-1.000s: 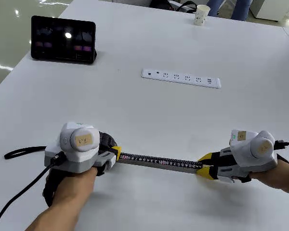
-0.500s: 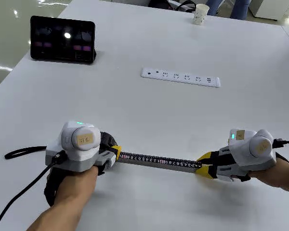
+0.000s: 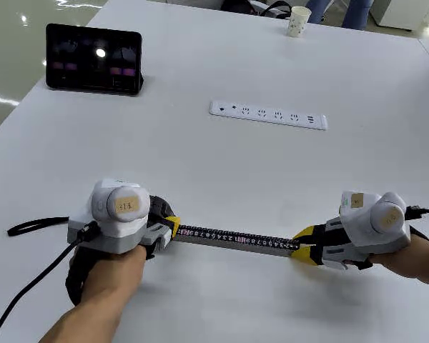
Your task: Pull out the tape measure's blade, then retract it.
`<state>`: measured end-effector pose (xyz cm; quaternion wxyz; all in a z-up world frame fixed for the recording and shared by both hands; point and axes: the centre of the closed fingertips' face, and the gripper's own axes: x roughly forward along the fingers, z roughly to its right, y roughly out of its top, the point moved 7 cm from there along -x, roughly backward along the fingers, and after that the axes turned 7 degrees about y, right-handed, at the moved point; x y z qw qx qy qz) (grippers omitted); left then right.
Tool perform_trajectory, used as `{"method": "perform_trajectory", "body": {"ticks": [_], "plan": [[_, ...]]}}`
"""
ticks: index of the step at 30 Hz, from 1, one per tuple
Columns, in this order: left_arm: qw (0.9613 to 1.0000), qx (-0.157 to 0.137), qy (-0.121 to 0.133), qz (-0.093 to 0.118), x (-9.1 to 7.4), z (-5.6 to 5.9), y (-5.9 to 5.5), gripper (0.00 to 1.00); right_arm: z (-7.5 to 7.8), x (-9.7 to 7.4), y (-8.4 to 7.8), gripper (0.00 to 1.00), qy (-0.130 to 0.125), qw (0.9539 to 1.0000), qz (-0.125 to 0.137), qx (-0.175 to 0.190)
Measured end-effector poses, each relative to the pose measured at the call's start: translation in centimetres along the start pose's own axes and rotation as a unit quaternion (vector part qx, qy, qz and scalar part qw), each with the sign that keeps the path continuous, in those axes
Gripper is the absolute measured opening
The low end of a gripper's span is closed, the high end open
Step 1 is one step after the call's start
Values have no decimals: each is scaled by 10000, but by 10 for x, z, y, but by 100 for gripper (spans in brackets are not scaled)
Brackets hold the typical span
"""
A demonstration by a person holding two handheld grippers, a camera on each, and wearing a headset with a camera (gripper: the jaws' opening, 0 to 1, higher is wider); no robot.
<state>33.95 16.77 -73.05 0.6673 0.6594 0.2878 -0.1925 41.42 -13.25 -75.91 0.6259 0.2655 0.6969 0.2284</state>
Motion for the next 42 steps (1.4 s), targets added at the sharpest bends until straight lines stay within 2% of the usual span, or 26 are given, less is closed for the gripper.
{"method": "perform_trajectory", "body": {"ticks": [42], "plan": [[10000,-39,-64,14,-1,-1,-1,56,0,0,5,10,-3,9997,-194,-161]]}}
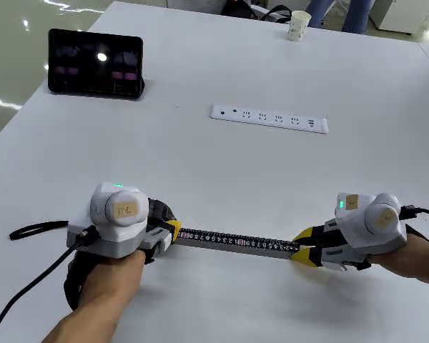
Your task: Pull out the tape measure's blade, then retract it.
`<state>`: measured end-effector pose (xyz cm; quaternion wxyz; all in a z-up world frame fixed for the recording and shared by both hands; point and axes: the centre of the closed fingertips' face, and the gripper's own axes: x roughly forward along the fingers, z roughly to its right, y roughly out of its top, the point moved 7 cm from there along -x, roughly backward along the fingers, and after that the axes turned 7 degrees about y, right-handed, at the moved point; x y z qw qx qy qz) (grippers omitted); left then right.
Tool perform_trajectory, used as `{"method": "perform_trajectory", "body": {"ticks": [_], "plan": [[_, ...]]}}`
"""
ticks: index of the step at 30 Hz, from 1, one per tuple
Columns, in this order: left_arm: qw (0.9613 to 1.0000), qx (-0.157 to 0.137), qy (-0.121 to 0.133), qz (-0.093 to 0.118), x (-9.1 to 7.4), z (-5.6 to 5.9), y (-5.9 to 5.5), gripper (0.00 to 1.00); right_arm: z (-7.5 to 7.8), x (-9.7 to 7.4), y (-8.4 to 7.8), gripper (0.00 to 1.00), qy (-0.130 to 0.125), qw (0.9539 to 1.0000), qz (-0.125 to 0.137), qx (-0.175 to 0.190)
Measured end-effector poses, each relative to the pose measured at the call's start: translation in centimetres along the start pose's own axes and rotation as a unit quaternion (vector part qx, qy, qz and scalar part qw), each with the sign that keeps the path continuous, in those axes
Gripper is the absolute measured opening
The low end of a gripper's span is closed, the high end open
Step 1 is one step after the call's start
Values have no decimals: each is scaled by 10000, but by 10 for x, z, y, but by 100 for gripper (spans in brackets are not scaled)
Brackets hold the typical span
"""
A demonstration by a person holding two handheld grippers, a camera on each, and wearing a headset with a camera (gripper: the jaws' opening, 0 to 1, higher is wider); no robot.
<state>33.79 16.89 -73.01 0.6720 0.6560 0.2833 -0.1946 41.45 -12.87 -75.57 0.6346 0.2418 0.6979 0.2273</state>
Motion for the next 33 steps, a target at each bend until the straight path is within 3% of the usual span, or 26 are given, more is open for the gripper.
{"method": "perform_trajectory", "body": {"ticks": [33], "plan": [[10000,-47,-38,-45,0,-1,1,56,3,14,12,11,27,10000,66,-37]]}}
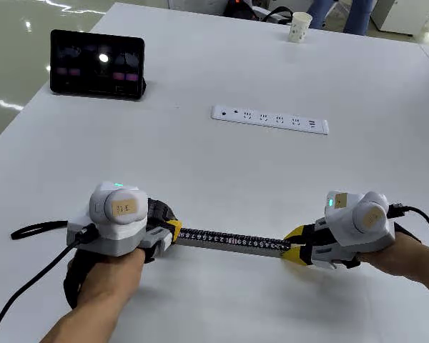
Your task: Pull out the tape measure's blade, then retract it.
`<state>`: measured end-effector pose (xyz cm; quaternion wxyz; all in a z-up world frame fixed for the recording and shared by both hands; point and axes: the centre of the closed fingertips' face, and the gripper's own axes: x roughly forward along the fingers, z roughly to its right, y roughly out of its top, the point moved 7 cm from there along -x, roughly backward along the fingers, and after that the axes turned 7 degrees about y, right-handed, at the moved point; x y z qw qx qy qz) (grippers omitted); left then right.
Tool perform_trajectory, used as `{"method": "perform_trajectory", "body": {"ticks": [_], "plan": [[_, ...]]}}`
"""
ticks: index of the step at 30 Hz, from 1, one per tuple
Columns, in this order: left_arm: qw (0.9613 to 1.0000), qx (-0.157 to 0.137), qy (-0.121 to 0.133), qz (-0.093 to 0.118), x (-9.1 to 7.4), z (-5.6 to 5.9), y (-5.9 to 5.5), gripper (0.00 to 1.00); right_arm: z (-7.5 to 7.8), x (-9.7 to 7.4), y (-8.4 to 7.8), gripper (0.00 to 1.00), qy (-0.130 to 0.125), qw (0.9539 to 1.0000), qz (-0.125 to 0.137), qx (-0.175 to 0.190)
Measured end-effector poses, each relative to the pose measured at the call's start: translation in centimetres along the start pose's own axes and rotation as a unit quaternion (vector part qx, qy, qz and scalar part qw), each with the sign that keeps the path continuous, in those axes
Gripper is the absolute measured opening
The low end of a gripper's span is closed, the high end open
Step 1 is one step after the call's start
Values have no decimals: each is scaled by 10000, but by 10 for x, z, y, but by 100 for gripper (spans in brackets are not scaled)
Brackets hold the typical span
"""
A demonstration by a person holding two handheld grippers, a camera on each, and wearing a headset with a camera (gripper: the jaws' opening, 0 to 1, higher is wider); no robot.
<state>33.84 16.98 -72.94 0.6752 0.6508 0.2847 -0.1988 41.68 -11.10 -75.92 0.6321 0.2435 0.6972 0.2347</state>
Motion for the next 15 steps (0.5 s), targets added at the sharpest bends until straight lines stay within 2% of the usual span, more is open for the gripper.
{"method": "perform_trajectory", "body": {"ticks": [15], "plan": [[10000,-30,-8,0,0,-1,-1,56,-2,7,7,11,37,10000,44,-8]]}}
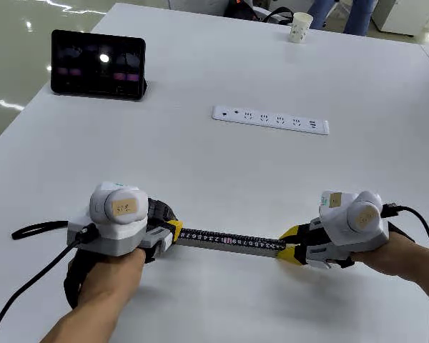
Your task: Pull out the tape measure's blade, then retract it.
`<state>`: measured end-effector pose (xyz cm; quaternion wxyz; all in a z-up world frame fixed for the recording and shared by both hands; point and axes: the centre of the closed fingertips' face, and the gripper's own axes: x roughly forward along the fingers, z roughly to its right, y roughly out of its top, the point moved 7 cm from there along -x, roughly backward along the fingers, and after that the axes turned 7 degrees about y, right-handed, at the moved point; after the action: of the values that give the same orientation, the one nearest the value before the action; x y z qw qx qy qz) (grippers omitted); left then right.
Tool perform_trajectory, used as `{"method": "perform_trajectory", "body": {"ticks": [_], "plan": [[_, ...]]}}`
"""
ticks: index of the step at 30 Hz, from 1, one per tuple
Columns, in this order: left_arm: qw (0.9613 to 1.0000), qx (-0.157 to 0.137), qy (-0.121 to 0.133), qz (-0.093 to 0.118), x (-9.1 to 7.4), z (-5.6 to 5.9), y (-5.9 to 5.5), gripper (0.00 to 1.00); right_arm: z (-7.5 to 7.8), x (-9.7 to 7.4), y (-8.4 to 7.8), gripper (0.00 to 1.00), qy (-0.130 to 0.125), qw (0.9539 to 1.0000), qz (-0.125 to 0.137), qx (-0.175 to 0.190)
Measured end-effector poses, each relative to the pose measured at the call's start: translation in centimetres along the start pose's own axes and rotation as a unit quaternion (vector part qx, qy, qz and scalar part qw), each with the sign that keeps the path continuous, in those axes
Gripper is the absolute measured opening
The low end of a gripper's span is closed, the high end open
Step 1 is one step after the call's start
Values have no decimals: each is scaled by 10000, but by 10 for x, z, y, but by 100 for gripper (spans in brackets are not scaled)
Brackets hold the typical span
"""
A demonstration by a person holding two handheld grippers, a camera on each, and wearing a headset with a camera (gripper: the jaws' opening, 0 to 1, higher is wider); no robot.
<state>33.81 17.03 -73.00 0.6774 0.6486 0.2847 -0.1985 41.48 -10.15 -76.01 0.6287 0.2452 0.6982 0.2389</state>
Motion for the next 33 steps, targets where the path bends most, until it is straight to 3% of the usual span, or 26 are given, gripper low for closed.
{"method": "perform_trajectory", "body": {"ticks": [33], "plan": [[10000,-44,-43,-46,0,-1,0,56,-2,18,19,11,50,9999,120,4]]}}
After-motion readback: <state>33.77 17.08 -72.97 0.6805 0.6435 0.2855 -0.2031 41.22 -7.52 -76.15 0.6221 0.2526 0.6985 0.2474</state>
